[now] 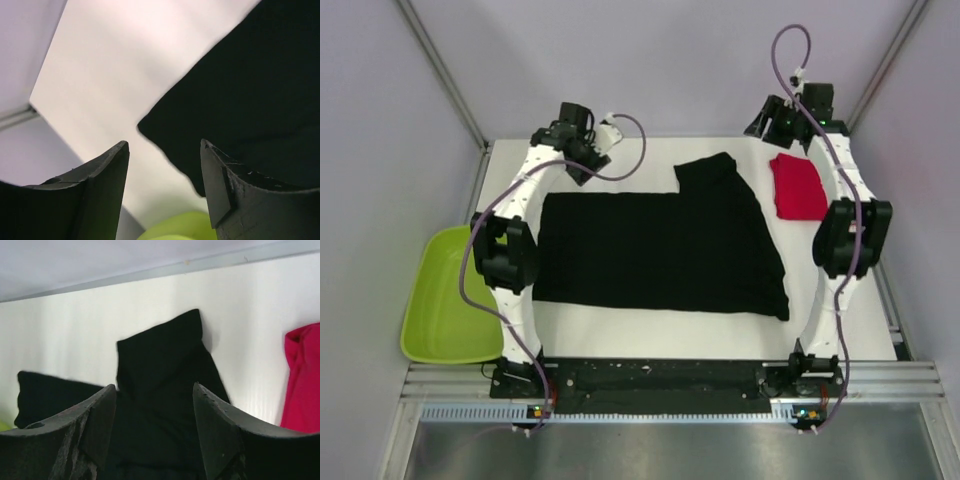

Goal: Fold and stack the t-shirts
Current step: Grap the side of the flattened tshirt furthest away from the robot with both arms

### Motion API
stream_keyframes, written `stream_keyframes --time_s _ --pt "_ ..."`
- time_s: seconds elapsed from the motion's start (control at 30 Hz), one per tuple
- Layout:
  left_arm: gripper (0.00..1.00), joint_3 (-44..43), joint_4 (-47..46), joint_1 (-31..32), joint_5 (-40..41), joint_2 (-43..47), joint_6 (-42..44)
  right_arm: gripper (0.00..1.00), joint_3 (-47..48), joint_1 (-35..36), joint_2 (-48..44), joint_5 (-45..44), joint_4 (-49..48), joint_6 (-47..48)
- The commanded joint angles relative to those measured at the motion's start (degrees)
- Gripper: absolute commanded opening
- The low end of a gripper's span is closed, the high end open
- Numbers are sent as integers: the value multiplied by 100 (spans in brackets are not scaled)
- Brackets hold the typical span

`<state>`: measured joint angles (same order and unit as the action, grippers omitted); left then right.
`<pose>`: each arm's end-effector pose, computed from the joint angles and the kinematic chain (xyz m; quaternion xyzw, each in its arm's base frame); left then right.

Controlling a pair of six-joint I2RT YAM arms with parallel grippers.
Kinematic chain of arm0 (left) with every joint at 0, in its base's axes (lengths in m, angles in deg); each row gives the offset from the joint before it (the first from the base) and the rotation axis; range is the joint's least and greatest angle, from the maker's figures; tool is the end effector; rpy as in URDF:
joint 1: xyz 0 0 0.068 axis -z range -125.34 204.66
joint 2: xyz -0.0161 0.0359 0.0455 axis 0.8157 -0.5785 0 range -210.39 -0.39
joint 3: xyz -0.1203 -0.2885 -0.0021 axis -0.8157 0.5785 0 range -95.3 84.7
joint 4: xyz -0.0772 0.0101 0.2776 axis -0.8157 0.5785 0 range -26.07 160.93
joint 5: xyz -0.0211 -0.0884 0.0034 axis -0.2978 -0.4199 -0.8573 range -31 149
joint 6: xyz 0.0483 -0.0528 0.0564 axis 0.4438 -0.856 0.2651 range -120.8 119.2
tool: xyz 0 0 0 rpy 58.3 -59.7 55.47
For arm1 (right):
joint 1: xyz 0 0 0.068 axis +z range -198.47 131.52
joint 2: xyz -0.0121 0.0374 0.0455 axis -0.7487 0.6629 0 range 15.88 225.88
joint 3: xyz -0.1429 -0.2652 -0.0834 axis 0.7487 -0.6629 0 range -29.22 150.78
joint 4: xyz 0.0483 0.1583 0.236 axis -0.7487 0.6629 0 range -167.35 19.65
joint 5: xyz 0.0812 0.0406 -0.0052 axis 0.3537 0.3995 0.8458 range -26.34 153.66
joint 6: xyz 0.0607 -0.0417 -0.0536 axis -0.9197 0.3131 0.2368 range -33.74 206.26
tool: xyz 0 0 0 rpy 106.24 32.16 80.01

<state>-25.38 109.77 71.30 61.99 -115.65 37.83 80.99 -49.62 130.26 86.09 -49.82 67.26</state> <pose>0.5048 -0.1465 0.3035 0.4294 0.8389 0.0877 0.3227 0.5506 0.0201 0.3526 0.0565 0.8600 0.2420 0.4457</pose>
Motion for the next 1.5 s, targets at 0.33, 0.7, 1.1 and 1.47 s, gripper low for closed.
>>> stream_keyframes --time_s 0.33,0.7,1.1,1.47 --pt "71 -2245 1663 -1207 440 -2061 1110 59 2874 484 3669 -72 25 -1483" --pt "64 -2263 2131 -1137 861 -2764 1727 31 2664 686 3863 384 -309 -1756" --pt "5 -2413 1911 -1155 730 -3046 2069 0 1759 695 2774 700 -371 -1115" --pt "32 -1524 901 -1216 28 -1737 1492 0 563 721 1367 815 -415 -596"
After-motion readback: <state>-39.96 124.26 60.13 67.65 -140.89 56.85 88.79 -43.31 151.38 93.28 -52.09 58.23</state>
